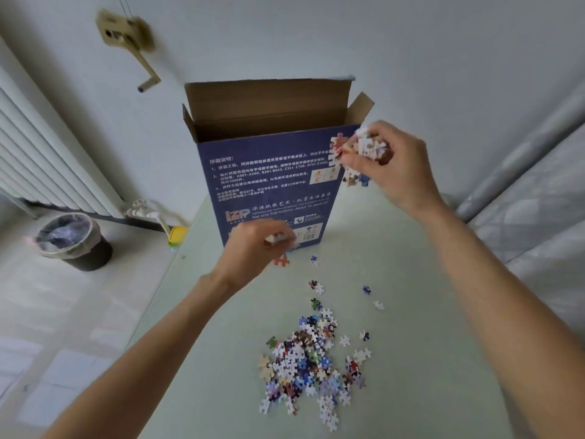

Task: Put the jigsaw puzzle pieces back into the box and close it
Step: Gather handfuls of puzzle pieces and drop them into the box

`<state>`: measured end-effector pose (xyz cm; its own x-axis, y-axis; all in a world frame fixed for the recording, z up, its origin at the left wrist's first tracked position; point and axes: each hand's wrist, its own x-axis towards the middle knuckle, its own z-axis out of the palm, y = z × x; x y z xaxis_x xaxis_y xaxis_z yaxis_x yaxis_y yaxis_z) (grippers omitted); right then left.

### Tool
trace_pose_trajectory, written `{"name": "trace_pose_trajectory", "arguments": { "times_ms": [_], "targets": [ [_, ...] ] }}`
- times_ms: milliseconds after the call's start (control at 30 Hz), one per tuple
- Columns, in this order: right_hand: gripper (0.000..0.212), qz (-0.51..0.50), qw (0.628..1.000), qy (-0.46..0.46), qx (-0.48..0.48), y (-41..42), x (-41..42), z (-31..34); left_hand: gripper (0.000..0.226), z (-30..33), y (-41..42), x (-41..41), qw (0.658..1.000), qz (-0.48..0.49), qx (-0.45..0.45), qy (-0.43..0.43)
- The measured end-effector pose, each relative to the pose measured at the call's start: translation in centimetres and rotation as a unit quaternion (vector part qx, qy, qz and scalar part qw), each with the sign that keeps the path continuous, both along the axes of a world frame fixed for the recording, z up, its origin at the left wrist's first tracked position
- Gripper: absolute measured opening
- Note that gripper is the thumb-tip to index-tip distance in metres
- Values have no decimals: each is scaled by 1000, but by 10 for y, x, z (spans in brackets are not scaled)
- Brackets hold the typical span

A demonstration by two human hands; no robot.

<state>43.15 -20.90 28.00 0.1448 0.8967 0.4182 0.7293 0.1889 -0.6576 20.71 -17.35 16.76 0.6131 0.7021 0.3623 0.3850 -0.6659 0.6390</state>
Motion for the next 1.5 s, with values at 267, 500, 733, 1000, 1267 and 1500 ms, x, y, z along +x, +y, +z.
{"name": "trace_pose_trajectory", "arguments": {
  "times_ms": [267,500,733,1000,1267,1500],
  "targets": [
    [33,51,982,-167,67,110,0,39,11,144,97,11,957,117,231,-127],
    [22,133,972,-189,-29,130,-1,14,12,128,131,24,966,95,235,41],
    [22,133,975,-176,-19,131,4,16,25,115,126,21,975,108,166,102],
    [25,116,966,-216,-79,132,-7,27,26,110,120,20,985,95,111,90],
    [16,125,960,-252,12,128,-14,19,27,107,116,12,974,106,167,110],
    [24,10,964,-178,199,44,-16,-64,18,59,59,12,925,76,363,-86]
  ]
}}
